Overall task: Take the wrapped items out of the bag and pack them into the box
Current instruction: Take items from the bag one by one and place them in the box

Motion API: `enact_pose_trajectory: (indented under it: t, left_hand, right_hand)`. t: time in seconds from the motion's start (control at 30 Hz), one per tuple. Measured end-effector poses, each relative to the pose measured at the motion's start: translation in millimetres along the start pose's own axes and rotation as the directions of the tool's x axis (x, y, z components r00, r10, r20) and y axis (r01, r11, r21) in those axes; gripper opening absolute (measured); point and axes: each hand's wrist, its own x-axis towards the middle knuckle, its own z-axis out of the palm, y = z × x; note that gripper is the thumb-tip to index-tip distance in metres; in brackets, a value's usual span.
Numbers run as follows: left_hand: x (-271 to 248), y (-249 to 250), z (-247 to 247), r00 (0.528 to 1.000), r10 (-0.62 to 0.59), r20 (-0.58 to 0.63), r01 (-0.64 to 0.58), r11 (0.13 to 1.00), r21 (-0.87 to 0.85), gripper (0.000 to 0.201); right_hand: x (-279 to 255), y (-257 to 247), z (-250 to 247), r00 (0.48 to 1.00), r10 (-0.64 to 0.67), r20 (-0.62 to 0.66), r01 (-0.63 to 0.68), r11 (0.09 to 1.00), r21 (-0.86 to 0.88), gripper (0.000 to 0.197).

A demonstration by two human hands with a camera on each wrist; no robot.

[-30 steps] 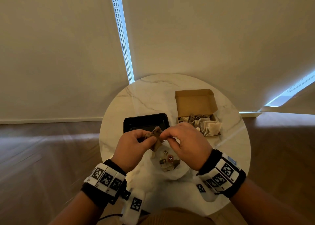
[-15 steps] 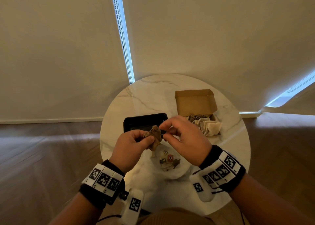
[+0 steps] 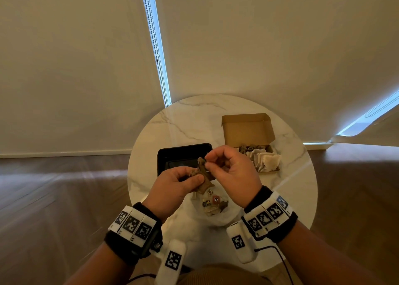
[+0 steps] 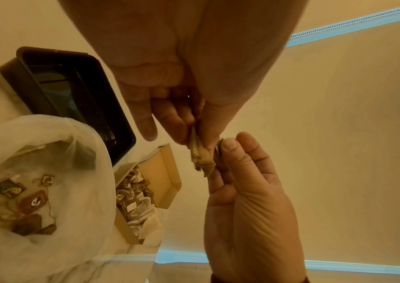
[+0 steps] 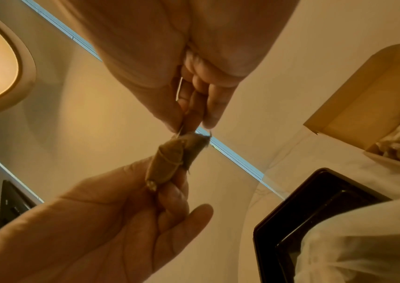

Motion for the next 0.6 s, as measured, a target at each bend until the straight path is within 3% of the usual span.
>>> enact_pose_trajectory:
  t: [0.23, 0.43, 0.53, 0.6]
  left_hand:
    - [-2.0, -2.6, 6.5, 0.998, -0.037, 0.056, 0.040, 0.997, -0.059, 0.013]
    - [-3.2, -9.4, 9.7, 0.995, -0.047, 0.087, 0.051, 0.998, -0.039, 0.015]
    - [-2.3, -10.4, 12.2, 0.995, -0.030, 0.100, 0.030, 1.000, 0.005, 0.016]
    - [-1.8, -11.2, 15.0, 0.996, -0.016, 0.088, 0.016, 1.000, 0.009, 0.028]
  right_hand:
    - [-10.1, 6.5, 2.4, 0.998, -0.026, -0.051, 0.026, 1.000, -0.002, 0.020]
    - [-17.0, 24.2, 0.2, 0.977, 0.210, 0.026, -0.211, 0.963, 0.169, 0.037]
    - [-20.4, 27.9, -4.8, 0.967, 0.245, 0.070, -0.255, 0.940, 0.228, 0.020]
    - [-20.5, 34.9, -6.8, 0.967, 0.252, 0.035, -0.253, 0.939, 0.234, 0.013]
